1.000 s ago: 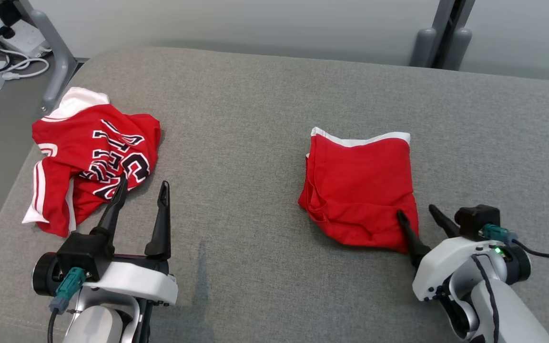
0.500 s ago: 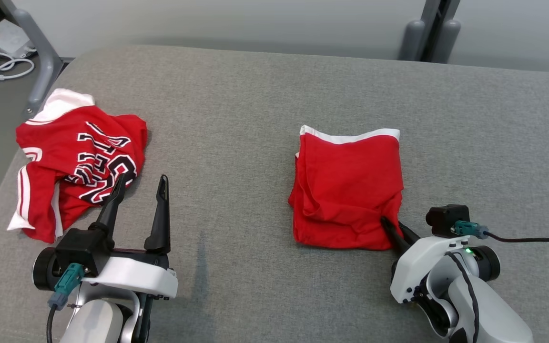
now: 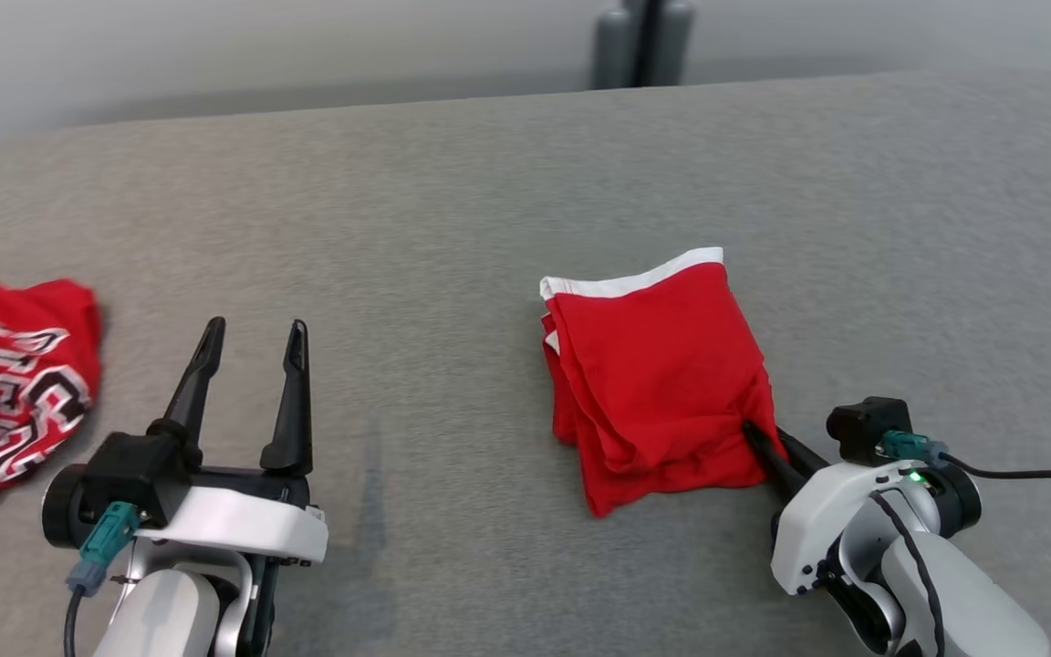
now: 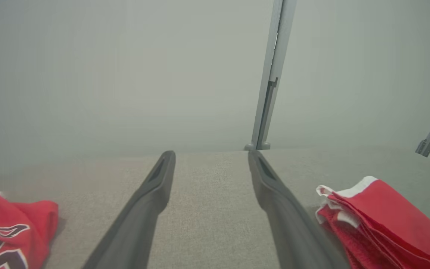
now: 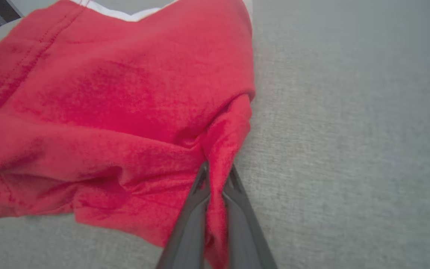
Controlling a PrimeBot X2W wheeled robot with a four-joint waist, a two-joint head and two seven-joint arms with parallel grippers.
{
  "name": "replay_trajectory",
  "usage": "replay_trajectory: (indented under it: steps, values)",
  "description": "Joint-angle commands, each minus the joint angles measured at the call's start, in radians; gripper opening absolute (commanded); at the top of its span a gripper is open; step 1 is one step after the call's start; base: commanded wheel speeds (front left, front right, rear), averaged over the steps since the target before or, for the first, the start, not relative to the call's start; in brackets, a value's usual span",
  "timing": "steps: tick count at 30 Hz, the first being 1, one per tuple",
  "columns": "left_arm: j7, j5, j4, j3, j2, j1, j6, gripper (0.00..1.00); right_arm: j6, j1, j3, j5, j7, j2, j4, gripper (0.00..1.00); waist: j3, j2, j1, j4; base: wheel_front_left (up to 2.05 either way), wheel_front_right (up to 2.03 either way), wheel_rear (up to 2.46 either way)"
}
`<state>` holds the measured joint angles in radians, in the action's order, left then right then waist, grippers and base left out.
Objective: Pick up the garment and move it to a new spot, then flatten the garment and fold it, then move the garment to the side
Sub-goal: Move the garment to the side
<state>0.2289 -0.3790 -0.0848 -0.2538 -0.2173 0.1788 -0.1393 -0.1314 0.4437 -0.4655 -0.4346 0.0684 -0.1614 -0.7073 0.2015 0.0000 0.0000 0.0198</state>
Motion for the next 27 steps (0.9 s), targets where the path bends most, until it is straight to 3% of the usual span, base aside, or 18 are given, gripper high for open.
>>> replay_trajectory:
  steps: [1,13,19,27]
  values:
    - [-0.002,-0.001,0.008,0.003,-0.012,0.008,-0.002,1.0,0.001,-0.009,-0.001,-0.003,-0.006,-0.014,-0.002,0.0,0.024,0.0,0.0,-0.094,0.0,0.0,0.0]
    - [-0.067,0.033,0.112,-0.007,-0.074,0.044,-0.005,1.0,0.002,0.101,-0.122,0.001,0.03,-0.087,-0.02,0.0,0.096,0.0,0.0,-0.336,0.0,0.0,0.0]
    - [-0.113,0.054,0.177,-0.028,-0.102,0.074,0.006,1.0,0.002,0.222,-0.141,0.007,0.117,-0.169,-0.08,0.0,0.149,0.0,0.0,-0.397,0.0,0.0,0.0]
    - [-0.163,0.081,0.242,-0.061,-0.125,0.125,0.026,1.0,0.002,0.36,-0.076,0.017,0.184,-0.241,-0.199,0.0,0.226,0.0,0.0,-0.418,0.0,0.0,0.0]
